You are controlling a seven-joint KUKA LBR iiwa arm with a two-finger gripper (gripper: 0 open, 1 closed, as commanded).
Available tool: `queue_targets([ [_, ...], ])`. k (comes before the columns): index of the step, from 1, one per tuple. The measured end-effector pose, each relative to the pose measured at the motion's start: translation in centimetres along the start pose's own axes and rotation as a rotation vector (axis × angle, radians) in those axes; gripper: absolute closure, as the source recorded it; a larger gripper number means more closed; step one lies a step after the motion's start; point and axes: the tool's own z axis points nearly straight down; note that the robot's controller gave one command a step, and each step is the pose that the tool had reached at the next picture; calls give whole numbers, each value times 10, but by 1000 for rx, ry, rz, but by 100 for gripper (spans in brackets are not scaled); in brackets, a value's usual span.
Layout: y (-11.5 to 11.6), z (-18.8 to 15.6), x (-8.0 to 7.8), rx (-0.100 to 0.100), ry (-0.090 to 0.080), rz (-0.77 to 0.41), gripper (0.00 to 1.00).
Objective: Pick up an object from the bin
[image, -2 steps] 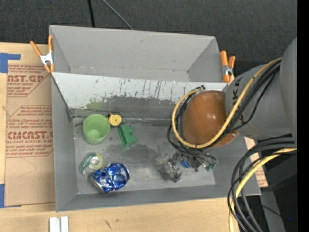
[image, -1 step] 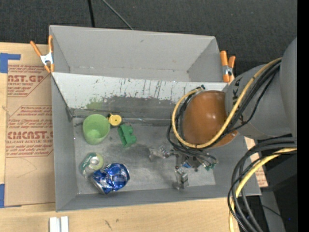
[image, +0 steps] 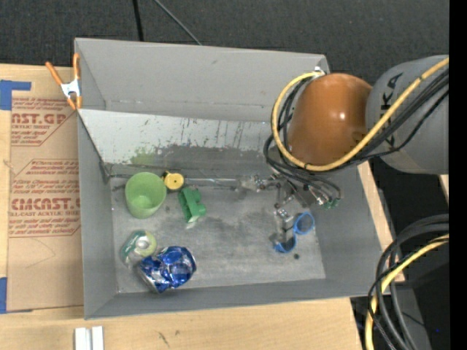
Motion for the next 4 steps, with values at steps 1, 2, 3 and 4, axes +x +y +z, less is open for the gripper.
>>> queue_targets([
  [1,2,5,3,-5,9,0,100],
  [2,2,5,3,-6,9,0,0],
  [3,-42,61,48,-7,16,-15,0],
  [4,-94,95,77,-6,13,-101,0],
])
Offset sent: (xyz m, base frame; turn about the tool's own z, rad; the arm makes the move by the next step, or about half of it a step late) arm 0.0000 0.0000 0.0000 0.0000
